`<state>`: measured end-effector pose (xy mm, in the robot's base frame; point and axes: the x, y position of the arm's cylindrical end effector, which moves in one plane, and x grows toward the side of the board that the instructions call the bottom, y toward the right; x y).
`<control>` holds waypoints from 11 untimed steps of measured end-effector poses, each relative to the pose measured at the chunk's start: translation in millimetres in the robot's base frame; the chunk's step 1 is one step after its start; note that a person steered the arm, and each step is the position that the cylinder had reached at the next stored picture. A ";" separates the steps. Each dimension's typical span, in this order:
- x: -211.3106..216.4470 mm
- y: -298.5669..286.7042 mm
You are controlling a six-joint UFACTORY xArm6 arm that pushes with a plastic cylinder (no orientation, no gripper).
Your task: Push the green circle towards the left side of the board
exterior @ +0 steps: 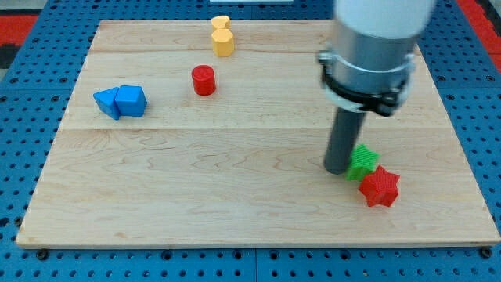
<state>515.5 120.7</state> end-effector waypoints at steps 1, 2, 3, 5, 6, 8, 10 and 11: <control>-3.0 -23.1; -29.5 -46.6; -102.7 -30.2; -216.0 62.9; -257.6 78.4; -278.0 15.5; -284.3 -38.6; -238.6 -43.4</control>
